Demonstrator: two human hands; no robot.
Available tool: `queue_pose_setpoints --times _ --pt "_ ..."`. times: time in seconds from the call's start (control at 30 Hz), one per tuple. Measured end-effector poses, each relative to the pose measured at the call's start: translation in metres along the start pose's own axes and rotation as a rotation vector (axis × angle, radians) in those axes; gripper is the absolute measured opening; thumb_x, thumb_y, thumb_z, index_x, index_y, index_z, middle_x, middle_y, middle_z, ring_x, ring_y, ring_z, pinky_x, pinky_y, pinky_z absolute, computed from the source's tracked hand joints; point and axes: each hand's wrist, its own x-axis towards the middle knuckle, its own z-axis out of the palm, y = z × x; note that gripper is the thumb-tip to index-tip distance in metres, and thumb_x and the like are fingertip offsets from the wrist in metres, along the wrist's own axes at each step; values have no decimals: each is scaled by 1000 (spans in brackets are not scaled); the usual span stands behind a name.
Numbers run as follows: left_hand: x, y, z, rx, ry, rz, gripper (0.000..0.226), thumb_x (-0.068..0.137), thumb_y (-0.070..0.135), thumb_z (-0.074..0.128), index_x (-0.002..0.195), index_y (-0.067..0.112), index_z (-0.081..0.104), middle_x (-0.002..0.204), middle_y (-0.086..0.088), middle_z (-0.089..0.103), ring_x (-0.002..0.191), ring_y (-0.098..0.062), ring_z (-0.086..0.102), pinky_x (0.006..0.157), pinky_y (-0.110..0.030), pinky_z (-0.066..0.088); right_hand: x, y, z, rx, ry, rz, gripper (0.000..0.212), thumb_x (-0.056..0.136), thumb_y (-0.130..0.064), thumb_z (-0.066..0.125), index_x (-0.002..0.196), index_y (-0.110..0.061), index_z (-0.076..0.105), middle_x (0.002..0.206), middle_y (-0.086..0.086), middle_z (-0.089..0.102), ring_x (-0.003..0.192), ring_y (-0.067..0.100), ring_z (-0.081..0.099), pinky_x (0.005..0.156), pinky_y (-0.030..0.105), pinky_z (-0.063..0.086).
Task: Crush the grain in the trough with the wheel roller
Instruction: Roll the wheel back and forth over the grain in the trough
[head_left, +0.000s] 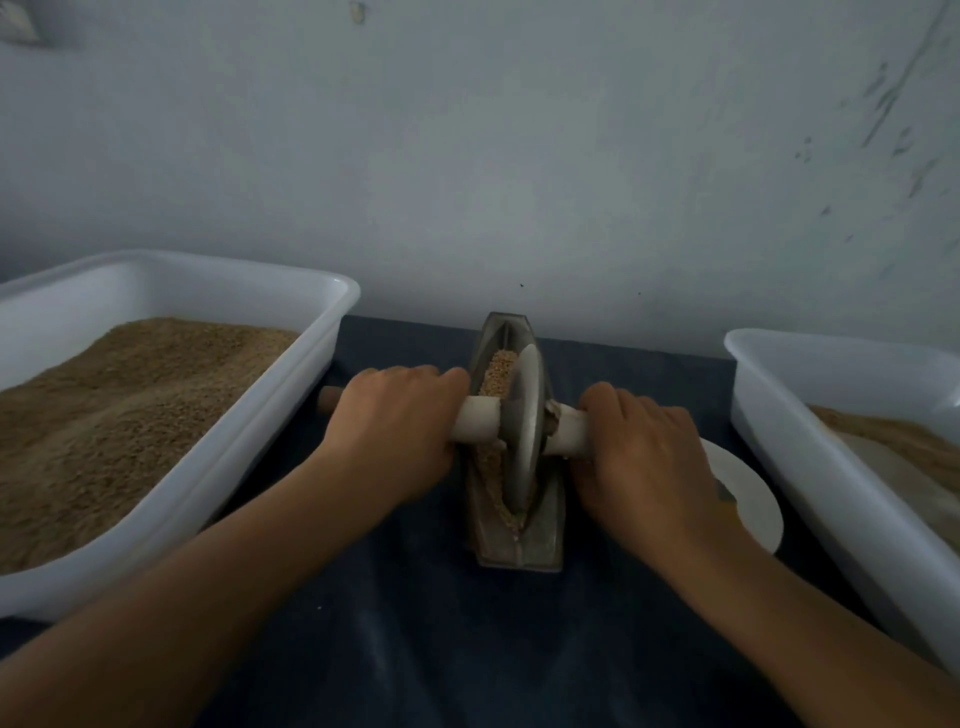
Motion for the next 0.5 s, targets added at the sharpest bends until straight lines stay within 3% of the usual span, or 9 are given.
queue_pose_setpoints --times 0.1,0.17,0.27,0.4,0.5 --pt "17 -1 7 42 -26 -34 42 80 41 71 91 32 32 83 11 44 71 -13 45 63 -32 36 12 7 15 -43 -14 -15 32 73 -23 77 84 -21 47 71 -3 52 58 16 35 60 31 24" --pt "30 -2 11 46 -49 -58 39 81 37 71 92 30 35 90 7 54 75 -15 52 64 -33 38 26 15 26 -77 -49 -24 32 72 -25 77 84 -21 47 71 -2 55 56 21 44 56 31 23" --pt "52 -4 16 45 -69 -82 32 83 32 69 93 28 39 97 3 60 84 -20 59 64 -36 37 53 24 42 -113 -150 11 29 76 -35 70 87 -24 46 79 -2 60 68 26 59 54 32 24" --pt "80 -10 18 6 -172 -147 24 82 30 68 100 27 53 95 1 59 79 -20 49 67 -37 39 89 36 57 -80 -274 53 23 80 -38 66 90 -27 48 92 0 65 82 25 62 55 30 29" --pt "99 -13 17 -11 -255 -166 31 82 32 67 111 28 59 103 -2 63 83 -22 52 68 -38 40 113 42 64 -83 -402 56 20 80 -39 65 95 -30 55 104 2 66 92 27 63 61 29 35"
